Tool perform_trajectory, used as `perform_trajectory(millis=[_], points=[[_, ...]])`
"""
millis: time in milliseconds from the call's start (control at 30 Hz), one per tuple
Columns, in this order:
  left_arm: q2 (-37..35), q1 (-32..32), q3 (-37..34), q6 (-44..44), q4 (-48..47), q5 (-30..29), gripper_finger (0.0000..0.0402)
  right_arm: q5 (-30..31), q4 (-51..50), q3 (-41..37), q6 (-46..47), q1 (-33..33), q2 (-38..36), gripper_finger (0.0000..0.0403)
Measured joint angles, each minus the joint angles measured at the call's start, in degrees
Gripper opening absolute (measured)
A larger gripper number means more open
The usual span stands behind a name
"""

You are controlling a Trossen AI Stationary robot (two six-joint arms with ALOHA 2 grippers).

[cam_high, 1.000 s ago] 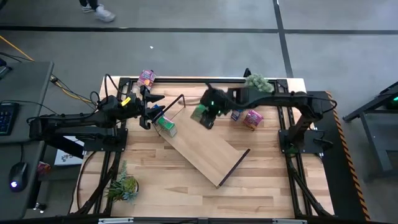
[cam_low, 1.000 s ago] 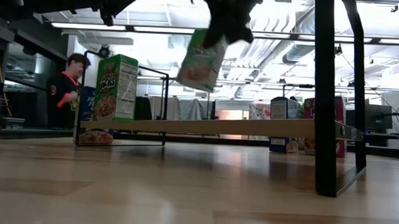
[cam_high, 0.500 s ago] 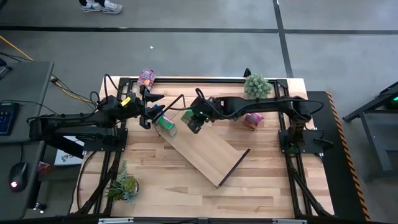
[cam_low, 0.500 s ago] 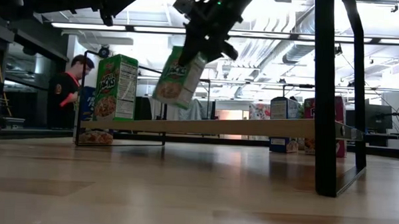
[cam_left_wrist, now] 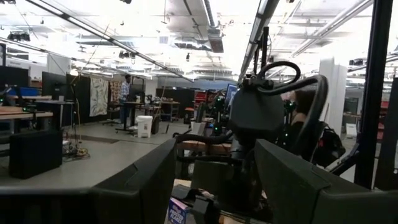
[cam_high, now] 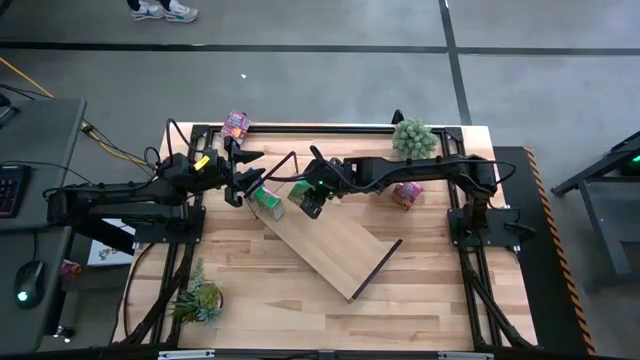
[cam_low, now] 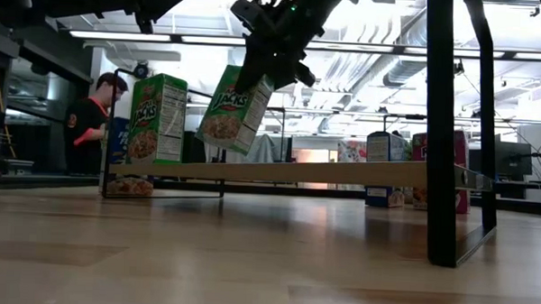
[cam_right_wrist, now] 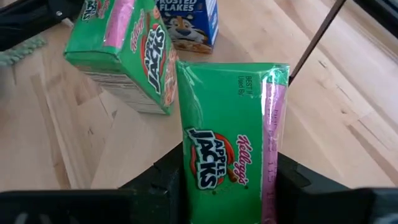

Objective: Stack cereal on shelf
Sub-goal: Put the green cereal box on the shelf

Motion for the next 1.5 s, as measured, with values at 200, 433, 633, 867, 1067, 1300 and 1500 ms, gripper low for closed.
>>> perform_trajectory(millis=[200, 433, 633, 867, 1067, 1300, 1500], points=[[0.0, 0.0, 0.0, 0.0, 0.0, 0.0, 0.0209, -0.6, -0.8, 0.0, -0.4, -0.1, 0.0, 0.0140], [0.0, 0.0, 0.0, 0.0, 0.0, 0.2, 0.0209, -0.6, -1.5, 0.0, -0.2, 0.0, 0.0, 0.0140], [0.0, 0.0, 0.0, 0.0, -0.1, 0.2, 0.0209, -0.4, -2.0, 0.0, 0.0, 0.0, 0.0, 0.0140], [0.0, 0.0, 0.0, 0.0, -0.1, 0.3, 0.0209, -0.4, -2.2, 0.0, 0.2, 0.0, 0.0, 0.0140], [0.0, 0.0, 0.0, 0.0, 0.0, 0.3, 0.0209, -0.4, -2.2, 0.0, -0.1, 0.0, 0.0, 0.0140], [0.0, 0.0, 0.0, 0.0, 0.2, 0.3, 0.0209, -0.2, -2.2, 0.0, -1.8, 0.0, 0.0, 0.0140], [0.0, 0.0, 0.0, 0.1, 1.5, 0.3, 0.0209, -0.2, -2.2, 0.0, -1.7, -0.1, 0.0, 0.0140]])
